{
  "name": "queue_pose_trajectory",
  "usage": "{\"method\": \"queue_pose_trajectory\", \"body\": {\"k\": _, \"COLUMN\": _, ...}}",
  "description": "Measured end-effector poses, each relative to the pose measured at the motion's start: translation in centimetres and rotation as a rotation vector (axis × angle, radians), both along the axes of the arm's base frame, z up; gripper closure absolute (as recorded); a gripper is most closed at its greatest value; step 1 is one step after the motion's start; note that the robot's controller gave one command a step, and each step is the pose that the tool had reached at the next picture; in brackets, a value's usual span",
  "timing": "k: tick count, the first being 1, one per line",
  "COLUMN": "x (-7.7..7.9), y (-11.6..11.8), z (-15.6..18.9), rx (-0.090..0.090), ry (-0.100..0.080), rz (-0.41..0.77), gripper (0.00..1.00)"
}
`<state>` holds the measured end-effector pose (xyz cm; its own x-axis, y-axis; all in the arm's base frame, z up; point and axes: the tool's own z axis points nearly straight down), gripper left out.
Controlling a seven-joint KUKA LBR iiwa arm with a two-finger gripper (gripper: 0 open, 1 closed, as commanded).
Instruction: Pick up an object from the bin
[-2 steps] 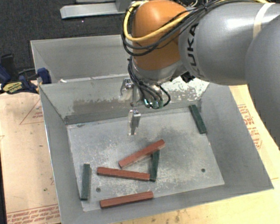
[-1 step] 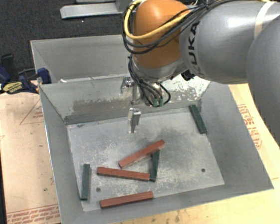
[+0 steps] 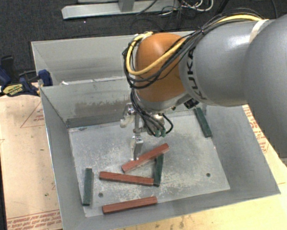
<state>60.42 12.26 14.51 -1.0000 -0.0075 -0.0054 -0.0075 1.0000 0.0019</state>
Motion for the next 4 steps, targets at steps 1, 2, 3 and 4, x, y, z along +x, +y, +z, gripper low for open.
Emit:
{"method": "queue_pose_trajectory", "body": {"k": 1, "x": -1.5, "y": 1.5, "z": -4.5, "rx": -0.002, "ry": 0.005, "rz": 0.116, "gripper": 0.0}}
{"method": "queue_pose_trajectory", "body": {"k": 2, "x": -2.9, "y": 2.2, "z": -6.3, "rx": 0.0, "ry": -0.009, "rz": 0.236, "gripper": 0.0}}
{"method": "queue_pose_trajectory", "body": {"k": 3, "x": -5.0, "y": 2.4, "z": -6.4, "rx": -0.002, "ry": 0.003, "rz": 0.274, "gripper": 0.0}}
{"method": "queue_pose_trajectory", "body": {"k": 4, "x": -3.8, "y": -1.8, "z": -6.6, "rx": 0.009, "ry": -0.01, "rz": 0.255, "gripper": 0.0}}
